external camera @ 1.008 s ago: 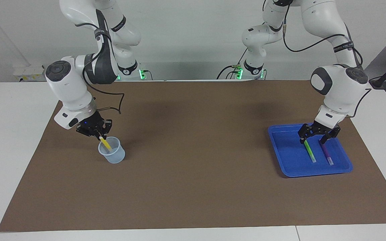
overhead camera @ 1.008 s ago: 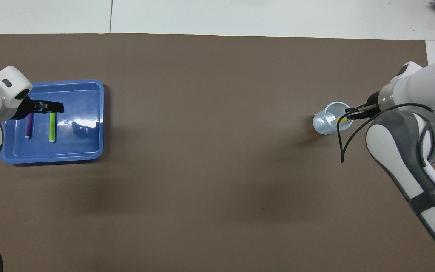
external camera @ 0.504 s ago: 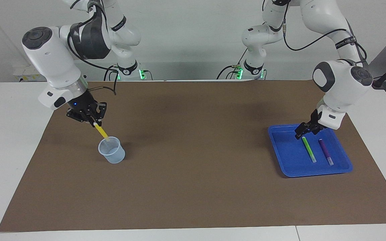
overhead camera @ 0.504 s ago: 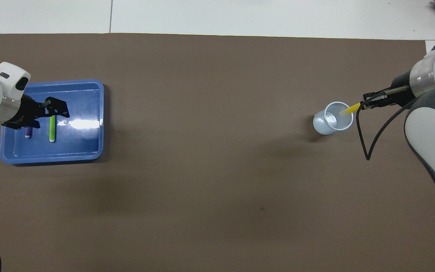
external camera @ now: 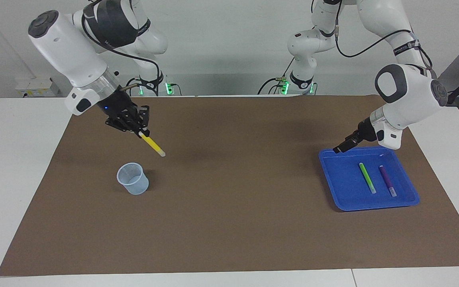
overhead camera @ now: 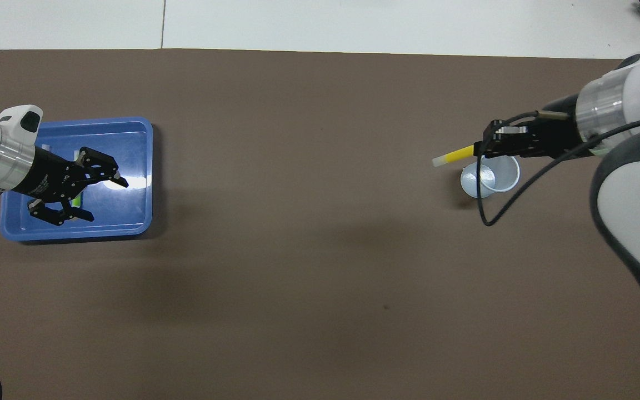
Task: Right arm passes pens to left for tray arrangement
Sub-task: 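Carry the yellow pen toward the left gripper while the left gripper opens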
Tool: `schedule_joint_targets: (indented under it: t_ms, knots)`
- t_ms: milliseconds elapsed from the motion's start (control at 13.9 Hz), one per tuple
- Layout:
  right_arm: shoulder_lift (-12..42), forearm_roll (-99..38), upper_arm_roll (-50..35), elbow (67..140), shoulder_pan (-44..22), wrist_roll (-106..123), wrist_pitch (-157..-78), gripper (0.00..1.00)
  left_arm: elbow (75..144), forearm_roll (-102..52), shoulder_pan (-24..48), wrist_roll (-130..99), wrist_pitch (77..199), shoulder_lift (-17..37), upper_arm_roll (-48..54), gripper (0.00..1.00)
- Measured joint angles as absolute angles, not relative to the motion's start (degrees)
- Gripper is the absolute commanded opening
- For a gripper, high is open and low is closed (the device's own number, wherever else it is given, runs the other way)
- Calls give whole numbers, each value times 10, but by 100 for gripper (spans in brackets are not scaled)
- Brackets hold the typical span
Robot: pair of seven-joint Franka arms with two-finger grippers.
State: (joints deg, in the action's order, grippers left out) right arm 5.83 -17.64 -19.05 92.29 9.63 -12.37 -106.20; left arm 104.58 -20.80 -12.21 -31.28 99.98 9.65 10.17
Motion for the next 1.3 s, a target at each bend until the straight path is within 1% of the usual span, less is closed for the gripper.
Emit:
schedule_joint_targets:
  t_ms: [144,288,648,936,1080,1296]
  knots:
    - [61,-202,-192,924,47,-233,-1108,7,1038,-261,-122,-382,979,96,105,99]
    - [63,-230,-194,925,5,-339,-1150,7,1037,-282,-122,-409,974,96,105,98]
    - [81,-286,-195,946,-76,-539,-1278,7,1036,-366,-122,-498,975,96,106,98]
    - [108,-286,-195,950,-129,-604,-1356,7,1032,-442,-116,-575,982,96,114,98]
    - [124,-286,-195,951,-149,-617,-1391,7,1022,-450,-110,-597,1002,96,118,98]
    - [140,-286,-195,950,-163,-628,-1420,7,993,-452,-107,-650,1012,95,127,97]
